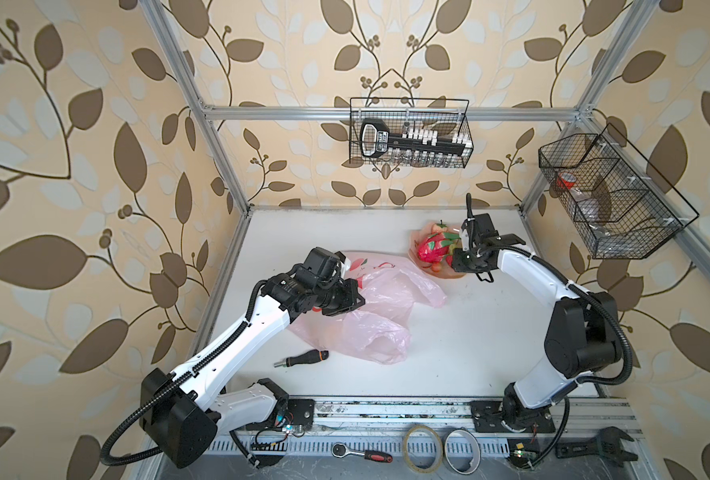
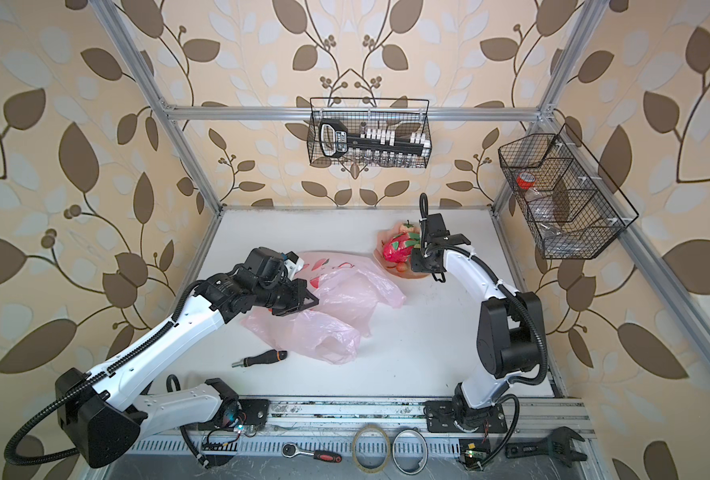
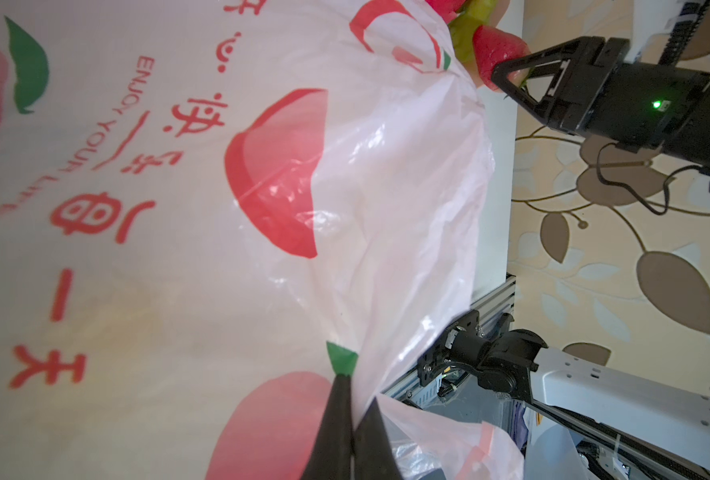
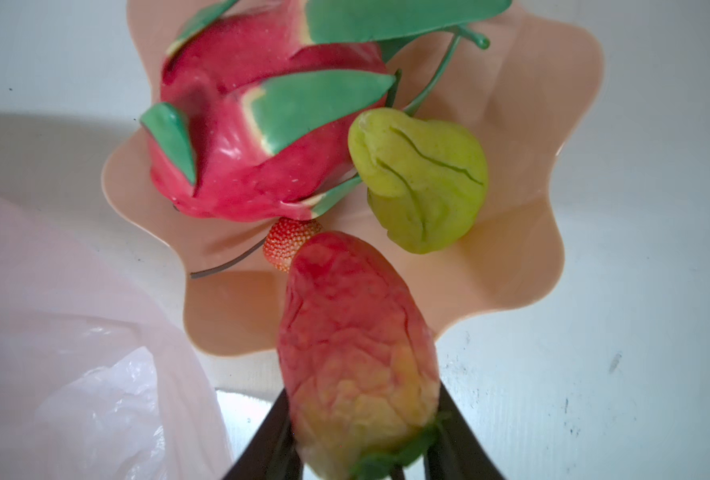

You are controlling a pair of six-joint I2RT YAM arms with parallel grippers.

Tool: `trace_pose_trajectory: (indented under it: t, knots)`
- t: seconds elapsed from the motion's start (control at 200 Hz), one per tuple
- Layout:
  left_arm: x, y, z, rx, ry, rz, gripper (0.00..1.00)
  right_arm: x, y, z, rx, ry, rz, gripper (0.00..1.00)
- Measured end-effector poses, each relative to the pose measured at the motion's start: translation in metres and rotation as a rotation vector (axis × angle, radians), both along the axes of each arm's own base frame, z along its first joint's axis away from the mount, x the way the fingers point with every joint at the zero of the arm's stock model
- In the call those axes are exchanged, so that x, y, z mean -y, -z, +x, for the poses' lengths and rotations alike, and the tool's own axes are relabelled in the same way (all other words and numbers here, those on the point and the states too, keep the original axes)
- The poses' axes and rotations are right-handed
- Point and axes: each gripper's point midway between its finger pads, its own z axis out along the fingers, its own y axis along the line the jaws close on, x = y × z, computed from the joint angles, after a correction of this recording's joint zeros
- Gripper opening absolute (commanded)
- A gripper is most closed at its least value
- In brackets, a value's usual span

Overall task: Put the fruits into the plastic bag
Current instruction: 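Lift the mango with the right gripper and carry it toward the bag mouth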

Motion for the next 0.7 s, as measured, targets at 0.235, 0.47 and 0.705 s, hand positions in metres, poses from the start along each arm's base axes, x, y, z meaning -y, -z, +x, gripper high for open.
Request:
trace_pose_trajectory:
  t: [0.235,0.47,0.705]
  knots:
    - [0.0,0.0,0.0,-0.001,0.002,-0.003,0.0,0.002,-0.028,-0.014,0.083,0.002,0.021,0.29]
    - [0.003,-0.001,-0.001,-0.003,0.011,-0.014,0.0,0.001,-0.038,-0.024,0.107,0.005,0.042,0.29]
    - [0.003,0.001,0.0,-0.01,0.011,-0.01,0.0,-0.005,-0.071,-0.032,0.194,-0.005,0.088,0.28]
